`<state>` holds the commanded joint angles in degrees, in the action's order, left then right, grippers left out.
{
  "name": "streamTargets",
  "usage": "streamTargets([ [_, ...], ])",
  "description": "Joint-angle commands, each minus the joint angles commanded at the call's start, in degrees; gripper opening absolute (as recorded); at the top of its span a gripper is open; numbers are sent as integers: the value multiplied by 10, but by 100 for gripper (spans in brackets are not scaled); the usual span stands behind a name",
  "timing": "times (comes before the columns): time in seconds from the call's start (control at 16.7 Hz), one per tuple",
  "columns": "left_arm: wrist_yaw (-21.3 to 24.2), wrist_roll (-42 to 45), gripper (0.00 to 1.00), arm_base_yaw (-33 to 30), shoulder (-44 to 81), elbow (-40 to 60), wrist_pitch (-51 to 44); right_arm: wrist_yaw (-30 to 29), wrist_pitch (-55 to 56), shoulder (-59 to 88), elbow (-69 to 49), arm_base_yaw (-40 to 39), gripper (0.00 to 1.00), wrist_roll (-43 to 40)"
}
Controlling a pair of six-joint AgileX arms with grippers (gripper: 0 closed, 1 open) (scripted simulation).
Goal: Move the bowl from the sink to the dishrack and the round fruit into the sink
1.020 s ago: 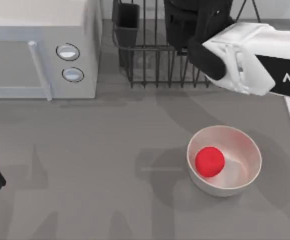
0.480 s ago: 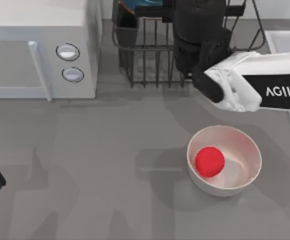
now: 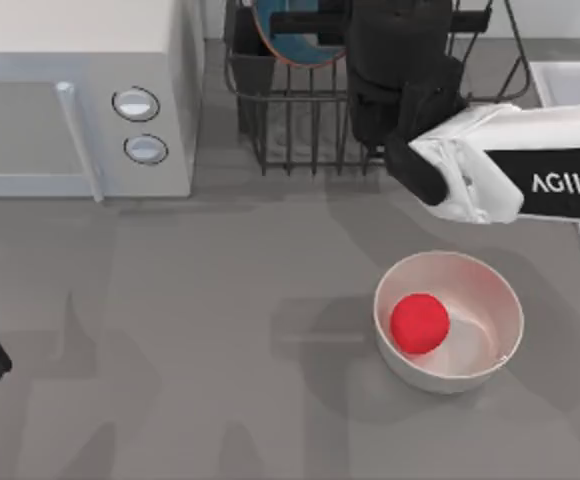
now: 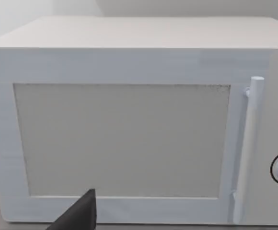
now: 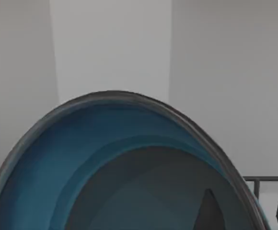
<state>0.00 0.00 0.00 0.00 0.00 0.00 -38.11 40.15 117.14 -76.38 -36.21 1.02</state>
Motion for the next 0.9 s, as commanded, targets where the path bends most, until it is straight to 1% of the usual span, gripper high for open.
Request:
streamTargets([
  [0.36, 0, 0, 100, 0, 0, 0, 0, 0, 0, 0, 0, 0, 98, 0],
  [0.42, 0, 0, 100, 0, 0, 0, 0, 0, 0, 0, 0, 0, 100, 0],
  [0.9, 0, 0, 100, 0, 0, 0, 0, 0, 0, 0, 0, -2, 100, 0],
])
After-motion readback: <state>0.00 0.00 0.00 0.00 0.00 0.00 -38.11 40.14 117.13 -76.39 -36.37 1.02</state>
